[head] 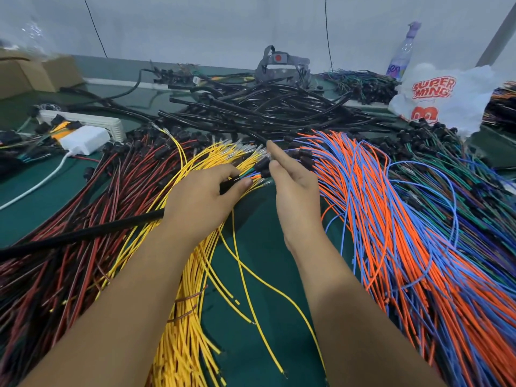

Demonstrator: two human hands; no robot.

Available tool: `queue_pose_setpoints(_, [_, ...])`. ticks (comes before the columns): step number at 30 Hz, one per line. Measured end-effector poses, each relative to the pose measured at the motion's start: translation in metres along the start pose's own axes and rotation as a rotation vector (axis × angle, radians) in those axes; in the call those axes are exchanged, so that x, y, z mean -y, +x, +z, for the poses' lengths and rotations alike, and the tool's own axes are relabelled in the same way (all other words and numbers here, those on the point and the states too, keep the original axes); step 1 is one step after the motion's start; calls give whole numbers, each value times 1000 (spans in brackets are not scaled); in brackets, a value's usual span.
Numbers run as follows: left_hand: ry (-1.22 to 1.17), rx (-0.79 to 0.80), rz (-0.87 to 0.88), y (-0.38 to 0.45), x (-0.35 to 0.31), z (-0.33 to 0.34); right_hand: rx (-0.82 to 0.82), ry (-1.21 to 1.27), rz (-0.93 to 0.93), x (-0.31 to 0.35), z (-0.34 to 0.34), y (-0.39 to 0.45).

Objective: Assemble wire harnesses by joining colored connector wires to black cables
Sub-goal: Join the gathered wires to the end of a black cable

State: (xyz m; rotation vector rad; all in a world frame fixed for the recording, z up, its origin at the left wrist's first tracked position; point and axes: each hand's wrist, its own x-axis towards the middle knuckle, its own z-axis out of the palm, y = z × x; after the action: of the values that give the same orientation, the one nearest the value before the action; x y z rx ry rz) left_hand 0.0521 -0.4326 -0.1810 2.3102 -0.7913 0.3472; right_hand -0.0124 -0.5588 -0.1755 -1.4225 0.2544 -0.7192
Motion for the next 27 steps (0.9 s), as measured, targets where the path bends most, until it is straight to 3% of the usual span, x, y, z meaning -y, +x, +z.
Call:
queue_pose_setpoints(9, [69,-45,27,0,-2,0,102,-75,-19,-4,6,-5])
queue_pose_setpoints(15, [44,-69,27,0,-7,0,-160,-282,-199,-6,10,-8])
queue_pose_setpoints(20, [19,-55,32,-1,-7,-1,-145,-191,-122,-6,6,-4])
queue_pose_setpoints(27, [-213,-69,-35,-2,-11,-6,-130,-118,-111,-3,6,-5])
